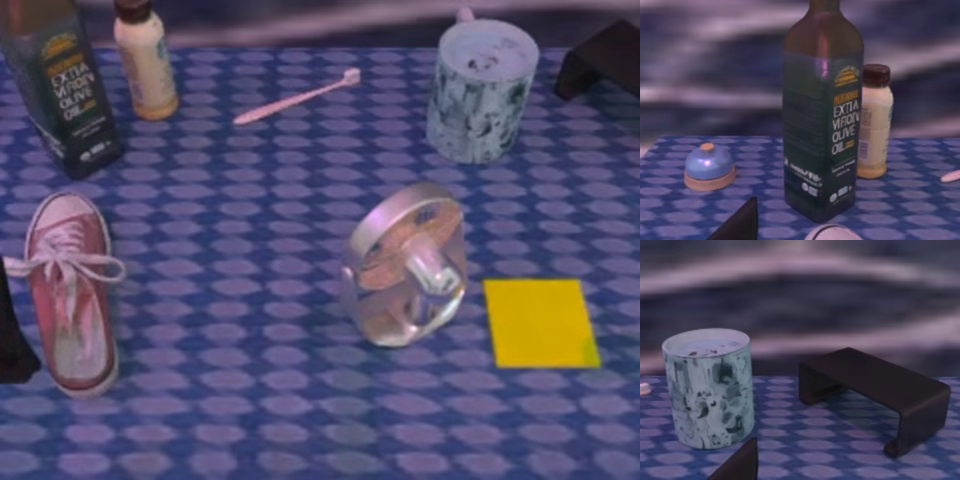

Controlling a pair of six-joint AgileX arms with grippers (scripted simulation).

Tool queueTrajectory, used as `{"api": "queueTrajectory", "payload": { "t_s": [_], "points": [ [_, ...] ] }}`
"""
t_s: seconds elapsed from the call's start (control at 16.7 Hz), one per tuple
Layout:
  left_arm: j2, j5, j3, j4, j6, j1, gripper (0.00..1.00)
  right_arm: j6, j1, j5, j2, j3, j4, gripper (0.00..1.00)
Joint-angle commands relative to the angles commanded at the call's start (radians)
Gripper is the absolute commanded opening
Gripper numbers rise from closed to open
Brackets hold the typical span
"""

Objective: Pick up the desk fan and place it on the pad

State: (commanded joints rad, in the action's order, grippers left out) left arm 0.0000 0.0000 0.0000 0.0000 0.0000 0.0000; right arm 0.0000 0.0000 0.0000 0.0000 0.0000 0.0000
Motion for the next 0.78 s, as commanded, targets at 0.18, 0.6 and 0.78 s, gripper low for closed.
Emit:
{"api": "queueTrajectory", "payload": {
  "t_s": [0.18,0.6,0.78],
  "points": [
    [0.0,0.0,0.0,0.0,0.0,0.0,1.0,-0.009,0.003,0.0,0.01,0.01,-0.01,1.0],
    [0.0,0.0,0.0,0.0,0.0,0.0,1.0,-0.287,0.104,0.01,0.372,0.363,-0.322,1.0],
    [0.0,0.0,0.0,0.0,0.0,0.0,1.0,-0.476,0.176,0.012,0.669,0.66,-0.529,1.0]
  ]
}}
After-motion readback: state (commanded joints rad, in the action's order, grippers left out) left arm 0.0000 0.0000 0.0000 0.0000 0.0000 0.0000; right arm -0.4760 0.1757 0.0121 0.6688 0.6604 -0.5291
